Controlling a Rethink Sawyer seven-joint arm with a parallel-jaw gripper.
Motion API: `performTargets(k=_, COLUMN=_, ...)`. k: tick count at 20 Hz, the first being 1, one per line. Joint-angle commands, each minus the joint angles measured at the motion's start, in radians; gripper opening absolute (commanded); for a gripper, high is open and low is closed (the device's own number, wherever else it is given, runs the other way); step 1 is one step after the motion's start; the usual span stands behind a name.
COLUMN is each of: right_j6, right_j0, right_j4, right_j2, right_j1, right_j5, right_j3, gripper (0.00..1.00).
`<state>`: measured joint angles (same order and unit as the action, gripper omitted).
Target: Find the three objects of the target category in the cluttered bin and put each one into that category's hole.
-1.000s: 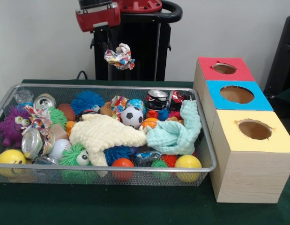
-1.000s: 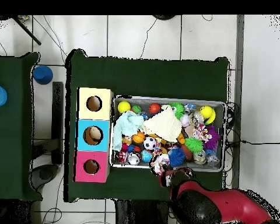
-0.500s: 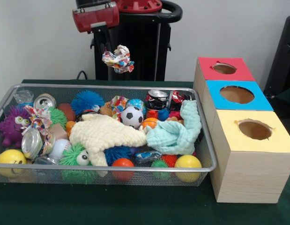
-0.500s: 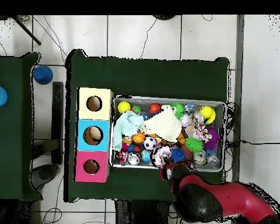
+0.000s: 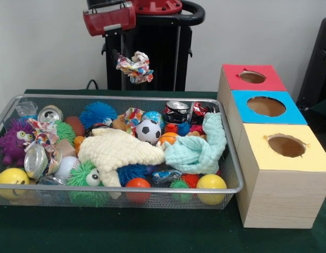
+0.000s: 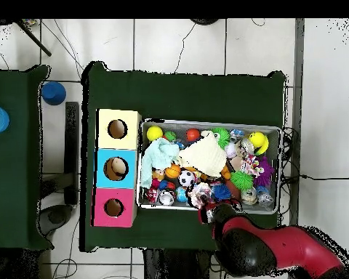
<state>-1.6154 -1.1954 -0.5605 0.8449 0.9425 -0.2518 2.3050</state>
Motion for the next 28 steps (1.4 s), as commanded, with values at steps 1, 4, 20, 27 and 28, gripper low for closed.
performTargets(k=1, right_j6=-0.017, right_j0=-0.007, right_j4=-0.001, right_j2=0.049, right_j1=0.008, right_j5=0.018, right_j3=-0.107, gripper=1.0)
performTargets(k=4, right_j6=-0.021, right_j0=-0.006, right_j4=-0.002, right_j2=0.045, right_j1=0.008, right_j5=0.018, right_j3=-0.106, gripper=1.0)
performTargets(k=20, right_j6=-0.207, right_j0=0.183, right_j4=0.004, right_j2=-0.162, right_j1=0.082, right_j5=0.089, right_j3=-0.043, gripper=1.0)
performTargets(k=27, right_j6=-0.273, right_j0=0.356, right_j4=0.043, right_j2=-0.321, right_j1=0.11, right_j5=0.174, right_j3=-0.017, gripper=1.0)
performTargets(k=28, right_j6=-0.28, right_j0=0.386, right_j4=0.05, right_j2=-0.351, right_j1=0.105, right_j5=0.192, right_j3=-0.017, gripper=1.0)
